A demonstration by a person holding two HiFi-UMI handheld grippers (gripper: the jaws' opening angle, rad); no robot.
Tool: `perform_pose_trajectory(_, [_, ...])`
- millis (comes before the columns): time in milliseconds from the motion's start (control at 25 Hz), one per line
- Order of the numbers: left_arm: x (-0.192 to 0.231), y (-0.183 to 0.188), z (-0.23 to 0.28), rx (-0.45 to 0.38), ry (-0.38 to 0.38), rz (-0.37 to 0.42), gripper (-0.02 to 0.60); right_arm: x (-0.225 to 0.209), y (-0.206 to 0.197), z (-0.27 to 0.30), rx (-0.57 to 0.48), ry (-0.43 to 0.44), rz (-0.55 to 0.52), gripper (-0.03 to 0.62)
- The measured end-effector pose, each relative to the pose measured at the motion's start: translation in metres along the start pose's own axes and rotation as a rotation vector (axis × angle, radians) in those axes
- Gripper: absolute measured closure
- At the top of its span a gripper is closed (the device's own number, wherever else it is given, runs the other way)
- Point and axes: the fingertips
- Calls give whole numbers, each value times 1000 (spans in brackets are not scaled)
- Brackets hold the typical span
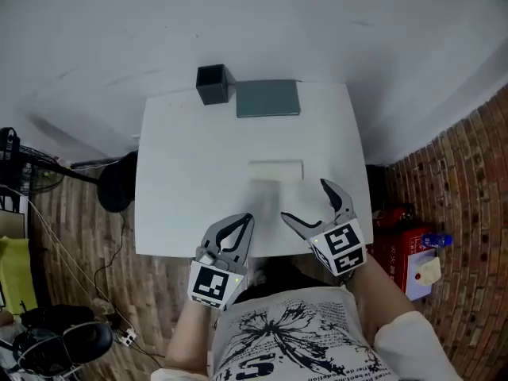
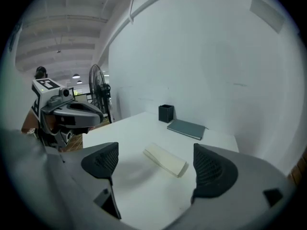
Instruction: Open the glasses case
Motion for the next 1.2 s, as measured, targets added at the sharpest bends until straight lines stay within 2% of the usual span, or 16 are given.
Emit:
perform_pose_trajectory(280, [24,-55,67,96,-14,-64,569,-27,-48,70,249,129,-107,103])
perform_pose_trajectory(680, [50,-126,128,287,0,-88,568,-47,-91,129,465,248,-301,153])
perform_pose_trajectory(880, [61,-145,143,359,16,-114,568,-54,-99,147,515,252,-376,184])
perform_pose_trajectory(1000, [62,-156,149,396,15,-127,568,-58,-100,152,518,241,-409,229])
perform_pose_trajectory(1080, [64,-161,151,409,23,-137,569,-59,-101,154,522,238,-427,255])
perform_pose_trajectory(1200, [66,-163,151,414,33,-146,568,-57,-101,154,524,244,-444,260])
Point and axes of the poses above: the fingertips, and each gripper's own axes: z forward along the fingers, x to its left, y out of its top
